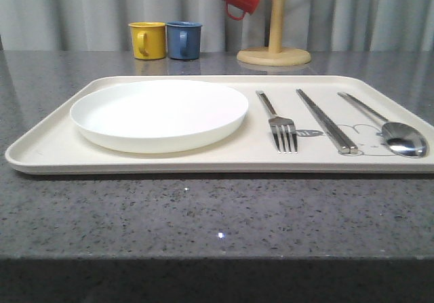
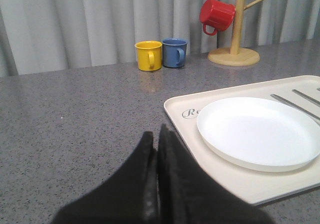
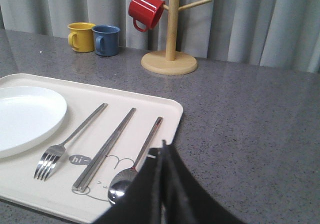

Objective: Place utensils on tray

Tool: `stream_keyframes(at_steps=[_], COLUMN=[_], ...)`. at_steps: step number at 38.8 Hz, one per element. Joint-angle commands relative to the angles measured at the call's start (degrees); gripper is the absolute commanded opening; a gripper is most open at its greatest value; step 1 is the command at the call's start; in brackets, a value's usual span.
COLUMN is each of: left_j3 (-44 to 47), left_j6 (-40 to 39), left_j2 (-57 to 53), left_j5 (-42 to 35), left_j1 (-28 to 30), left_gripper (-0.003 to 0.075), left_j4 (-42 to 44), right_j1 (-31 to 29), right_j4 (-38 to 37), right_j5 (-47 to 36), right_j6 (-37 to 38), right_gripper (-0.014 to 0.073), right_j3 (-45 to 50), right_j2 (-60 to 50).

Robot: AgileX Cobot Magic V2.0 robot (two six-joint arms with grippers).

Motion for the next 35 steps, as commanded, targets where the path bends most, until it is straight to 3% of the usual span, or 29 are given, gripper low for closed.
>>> stream_keyframes(at_steps=[1,26,35], left_j3=[-1.53,-0.33,9.77], left_j6=[-0.50,-0.50,-0.50], left_j2=[0.72,0.42,-4.34], left_j5=[-5.03,-6.44,-14.12], left_j1=[0.11,0.11,8.17], left_gripper=[-0.0018,-0.0018,-0.0018], left_j4=[-0.47,-0.47,-1.69], right_j1=[-0.08,-0.08,-0.08], right_j4=[-0.53,-0.53,-0.53], right_j5=[-4.95,-4.95,-4.95], right_j6=[-0.56,-0.56,-0.56], right_gripper=[-0.0069,-0.0069,-0.0069], right_j3=[-1.39,-1.39,-1.39], right_j2=[0.58,0.58,0.58])
